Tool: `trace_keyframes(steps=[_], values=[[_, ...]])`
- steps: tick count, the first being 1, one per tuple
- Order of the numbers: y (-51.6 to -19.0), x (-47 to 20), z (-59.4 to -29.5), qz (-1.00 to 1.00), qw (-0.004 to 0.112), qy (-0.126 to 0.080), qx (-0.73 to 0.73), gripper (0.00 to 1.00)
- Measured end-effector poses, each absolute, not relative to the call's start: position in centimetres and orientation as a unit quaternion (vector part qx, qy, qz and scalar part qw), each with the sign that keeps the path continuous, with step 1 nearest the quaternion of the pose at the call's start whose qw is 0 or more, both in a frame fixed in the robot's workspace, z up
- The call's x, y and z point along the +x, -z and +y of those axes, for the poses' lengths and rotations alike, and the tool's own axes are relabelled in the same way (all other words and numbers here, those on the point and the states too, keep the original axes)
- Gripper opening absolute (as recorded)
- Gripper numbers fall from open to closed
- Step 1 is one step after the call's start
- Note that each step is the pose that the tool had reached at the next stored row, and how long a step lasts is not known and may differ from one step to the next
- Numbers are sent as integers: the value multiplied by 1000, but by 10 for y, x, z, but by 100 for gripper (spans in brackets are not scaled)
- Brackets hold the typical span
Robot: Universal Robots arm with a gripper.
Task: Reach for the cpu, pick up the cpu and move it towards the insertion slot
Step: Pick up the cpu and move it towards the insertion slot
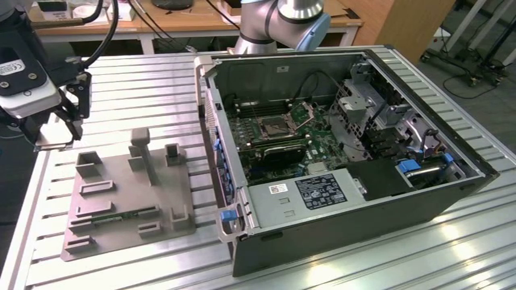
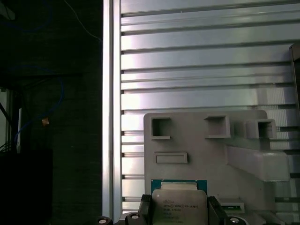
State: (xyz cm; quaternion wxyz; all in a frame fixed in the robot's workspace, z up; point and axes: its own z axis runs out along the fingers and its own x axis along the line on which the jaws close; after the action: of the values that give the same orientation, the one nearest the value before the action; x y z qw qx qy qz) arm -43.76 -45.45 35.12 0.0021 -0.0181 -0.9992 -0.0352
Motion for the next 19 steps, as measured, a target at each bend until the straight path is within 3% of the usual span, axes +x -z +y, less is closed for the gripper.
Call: trace_keyframes(steps=[19], values=[[-355, -438, -455, -999, 2, 35, -18, 54]])
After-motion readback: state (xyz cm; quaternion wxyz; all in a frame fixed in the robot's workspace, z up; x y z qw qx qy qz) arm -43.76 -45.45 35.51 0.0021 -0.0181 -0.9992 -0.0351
